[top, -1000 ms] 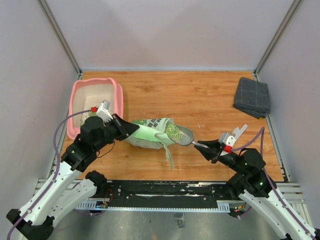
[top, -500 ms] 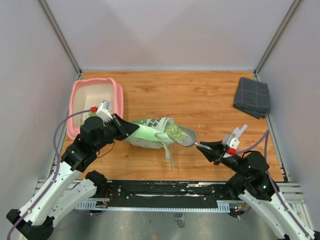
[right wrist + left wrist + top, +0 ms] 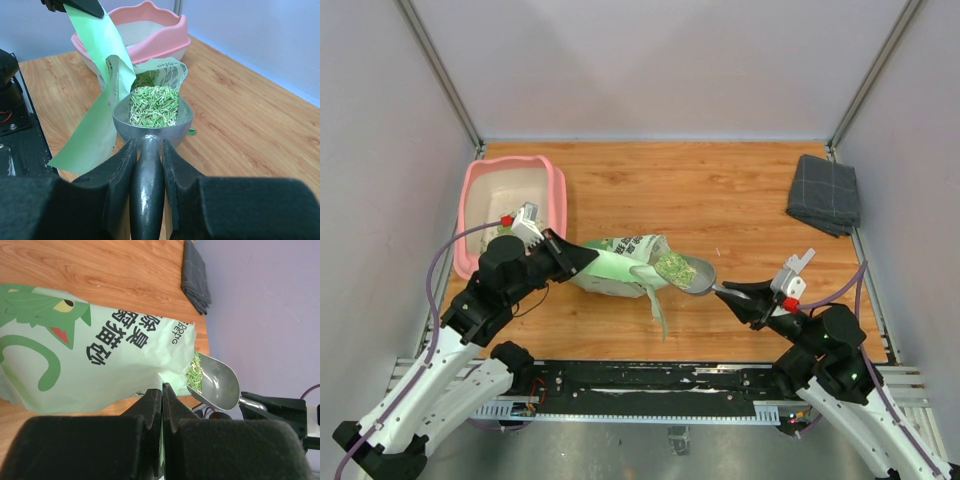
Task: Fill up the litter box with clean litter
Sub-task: 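Scoop the cat litter from the cat litter bag, then adjust the spatula.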
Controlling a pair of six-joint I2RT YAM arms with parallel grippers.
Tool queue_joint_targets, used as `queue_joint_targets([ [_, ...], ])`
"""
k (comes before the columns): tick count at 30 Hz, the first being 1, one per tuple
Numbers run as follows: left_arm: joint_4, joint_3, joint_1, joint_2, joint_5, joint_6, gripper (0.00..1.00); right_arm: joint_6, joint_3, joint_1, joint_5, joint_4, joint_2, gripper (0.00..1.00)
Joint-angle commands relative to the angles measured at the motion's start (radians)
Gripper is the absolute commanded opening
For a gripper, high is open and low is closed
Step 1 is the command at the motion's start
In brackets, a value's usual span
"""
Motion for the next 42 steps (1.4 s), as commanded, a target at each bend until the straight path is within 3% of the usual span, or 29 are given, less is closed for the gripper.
queue_joint_targets([
  [1, 0.148, 0.007, 0.003, -0.031, -0.004, -0.014, 0.00, 0.045, -0.034, -0.013, -0.003, 0.108, -0.004, 0.01],
  [16, 0.158, -0.019, 0.003, -0.059, -0.002, -0.038, 0.00, 0.098, -0.106, -0.013, 0.015, 0.315, -0.018, 0.01],
  [20, 0.155, -0.028, 0.003, -0.068, -0.011, -0.034, 0.11, 0.102, -0.121, -0.014, 0.015, 0.323, -0.018, 0.01],
  [23, 0.152, -0.037, 0.003, -0.080, -0.023, -0.029, 0.12, 0.101, -0.120, -0.013, 0.016, 0.328, -0.018, 0.01],
  [29, 0.132, -0.032, 0.003, -0.081, -0.030, -0.023, 0.30, 0.102, -0.131, -0.013, 0.015, 0.341, -0.015, 0.01],
  [31, 0.107, -0.013, 0.003, -0.076, -0.047, 0.019, 0.33, 0.112, -0.148, -0.013, 0.015, 0.353, -0.015, 0.01],
  [37, 0.048, 0.127, 0.002, -0.042, -0.058, 0.358, 0.36, 0.121, -0.162, -0.013, 0.007, 0.361, -0.016, 0.01],
  [42, 0.055, 0.224, 0.003, 0.065, 0.122, 0.541, 0.28, 0.123, -0.169, -0.013, 0.003, 0.372, -0.013, 0.01],
])
